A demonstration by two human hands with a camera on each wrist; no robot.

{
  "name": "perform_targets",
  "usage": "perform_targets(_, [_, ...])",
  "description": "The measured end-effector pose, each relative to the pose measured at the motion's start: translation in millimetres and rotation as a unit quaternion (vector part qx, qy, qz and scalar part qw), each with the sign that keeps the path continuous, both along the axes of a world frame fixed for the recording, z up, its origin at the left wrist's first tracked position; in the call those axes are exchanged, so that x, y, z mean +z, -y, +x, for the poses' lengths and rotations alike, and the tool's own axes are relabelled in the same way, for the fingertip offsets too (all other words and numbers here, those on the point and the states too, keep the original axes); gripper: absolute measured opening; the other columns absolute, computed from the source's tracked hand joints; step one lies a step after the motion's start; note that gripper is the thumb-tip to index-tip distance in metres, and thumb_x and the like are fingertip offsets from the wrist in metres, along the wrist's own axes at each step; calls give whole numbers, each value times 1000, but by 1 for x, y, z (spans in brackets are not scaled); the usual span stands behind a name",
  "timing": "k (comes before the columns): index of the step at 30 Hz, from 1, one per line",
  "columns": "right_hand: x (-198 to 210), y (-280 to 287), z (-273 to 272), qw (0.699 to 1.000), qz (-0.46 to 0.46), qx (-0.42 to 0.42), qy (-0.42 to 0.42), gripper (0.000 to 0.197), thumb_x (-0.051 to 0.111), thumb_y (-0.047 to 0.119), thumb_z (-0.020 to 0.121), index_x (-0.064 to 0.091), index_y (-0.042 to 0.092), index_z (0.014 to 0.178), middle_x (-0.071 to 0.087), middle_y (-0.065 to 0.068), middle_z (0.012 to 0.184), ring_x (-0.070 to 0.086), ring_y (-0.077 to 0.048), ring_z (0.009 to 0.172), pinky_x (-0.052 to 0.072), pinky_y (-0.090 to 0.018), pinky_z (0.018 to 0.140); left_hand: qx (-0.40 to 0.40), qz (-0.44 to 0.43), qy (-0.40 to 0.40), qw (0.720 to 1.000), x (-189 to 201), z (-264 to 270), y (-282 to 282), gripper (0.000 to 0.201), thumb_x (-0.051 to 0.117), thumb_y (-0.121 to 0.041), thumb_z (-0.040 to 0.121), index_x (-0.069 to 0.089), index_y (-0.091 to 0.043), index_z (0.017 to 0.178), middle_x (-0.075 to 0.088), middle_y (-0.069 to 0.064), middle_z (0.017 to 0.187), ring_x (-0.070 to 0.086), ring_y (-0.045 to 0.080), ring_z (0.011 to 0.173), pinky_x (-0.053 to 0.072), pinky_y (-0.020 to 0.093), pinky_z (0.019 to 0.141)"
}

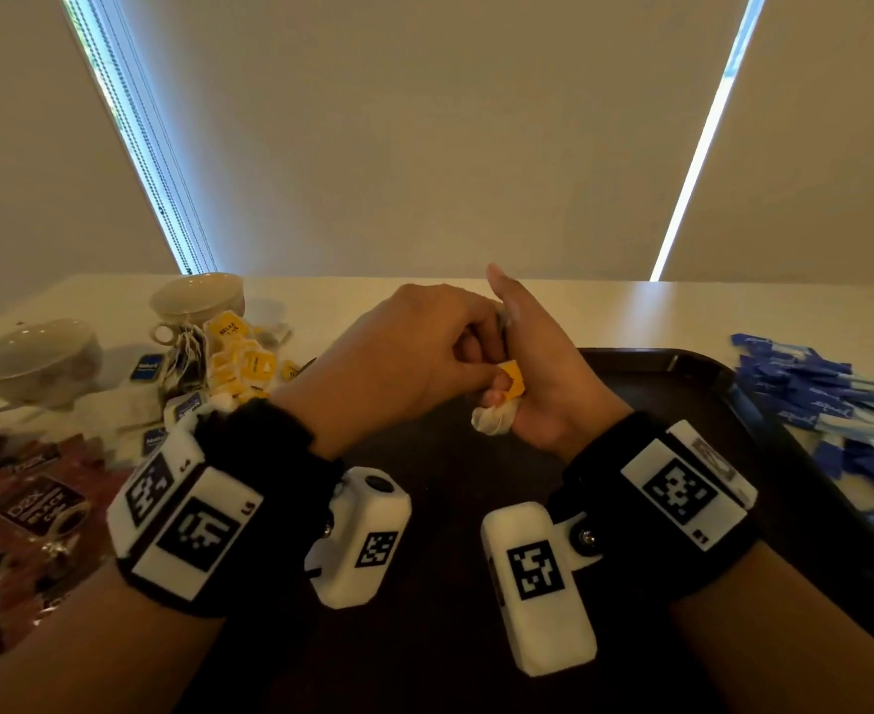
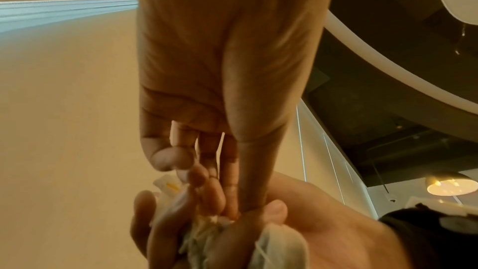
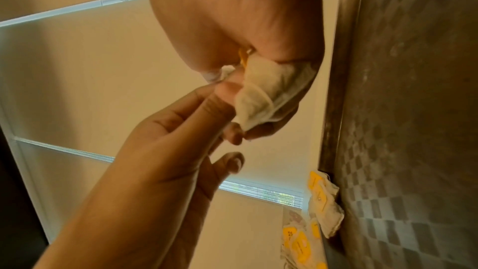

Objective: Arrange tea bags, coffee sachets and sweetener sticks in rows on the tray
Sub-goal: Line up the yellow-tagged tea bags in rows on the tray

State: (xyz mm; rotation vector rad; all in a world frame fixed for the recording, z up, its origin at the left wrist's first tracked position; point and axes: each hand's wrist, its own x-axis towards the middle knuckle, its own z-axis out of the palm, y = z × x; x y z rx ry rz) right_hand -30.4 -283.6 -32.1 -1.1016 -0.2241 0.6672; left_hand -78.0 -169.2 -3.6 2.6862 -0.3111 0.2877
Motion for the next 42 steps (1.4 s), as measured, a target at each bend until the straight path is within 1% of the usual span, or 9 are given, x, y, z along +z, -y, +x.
perform_targets(6, [0,-2,-5,999,-42,0,29,59,36,56,95,45,15,53,38,2,44,31,-7,30,25,-14,32,-1,43,-10,999,2,-1,1,27,75,-40,72,48,-38,68,55,-17,71,51,0,66,44,26,68])
perform_targets(10, [-1,-3,-5,998,-50,10,36,64,35,51,96,55,17,46,42,3,43,34,-8,32,28,-14,33,-23,15,-36,999,3,-1,1,25,76,-34,74,52,-34,67,57,-16,67,53,-3,63,41,18,66])
perform_targets(15, [2,-2,-3,998,-51,-38,8,44,40,49,95,62,12,104,62,-8,80,57,-15,56,45,-24,44,-99,-111,-82,985,28,-16,-11,13,76,-21,74,64,-18,76,69,-5,75,66,7,75,54,25,77])
perform_targets(18, [0,0,1,994,-74,-84,-22,42,40,50,95,58,15,109,64,-8,87,62,-17,67,48,-25,50,-89,-144,-63,984,48,-27,-25,17,75,-19,71,61,-12,79,71,0,78,68,12,74,56,21,65])
perform_targets(22, [1,6,4,991,-56,-114,-37,43,39,48,96,56,12,112,59,-8,76,57,-14,46,42,-17,36,-11,-158,-21,987,60,-34,-55,19,75,-17,71,60,-11,80,73,-2,73,68,7,65,56,20,56])
perform_targets(29, [-1,8,8,990,-62,-117,-38,43,40,47,96,55,11,114,59,-8,76,57,-15,50,42,-18,36,22,46,-193,980,45,0,-91,10,74,-21,77,70,-22,86,72,-3,75,65,4,65,51,16,57])
perform_targets(35, [-1,7,10,991,-68,-113,-34,43,39,47,97,55,11,114,60,-8,74,57,-14,47,43,-18,37,0,65,-288,955,29,18,-108,7,71,-18,81,68,-19,88,68,-10,75,61,-3,65,48,14,57])
perform_targets(39, [-2,7,10,991,-66,-108,-35,44,39,47,97,55,11,116,60,-9,74,58,-15,48,43,-19,37,19,134,-280,951,13,31,-110,6,70,-22,84,66,-18,87,59,-12,71,54,-4,62,42,12,60])
perform_targets(42, [-2,6,10,991,-73,-106,-33,44,39,47,97,56,11,117,60,-9,76,58,-16,51,44,-19,37,28,195,-241,950,2,36,-109,6,68,-23,85,62,-23,85,56,-13,82,50,3,76,38,15,68])
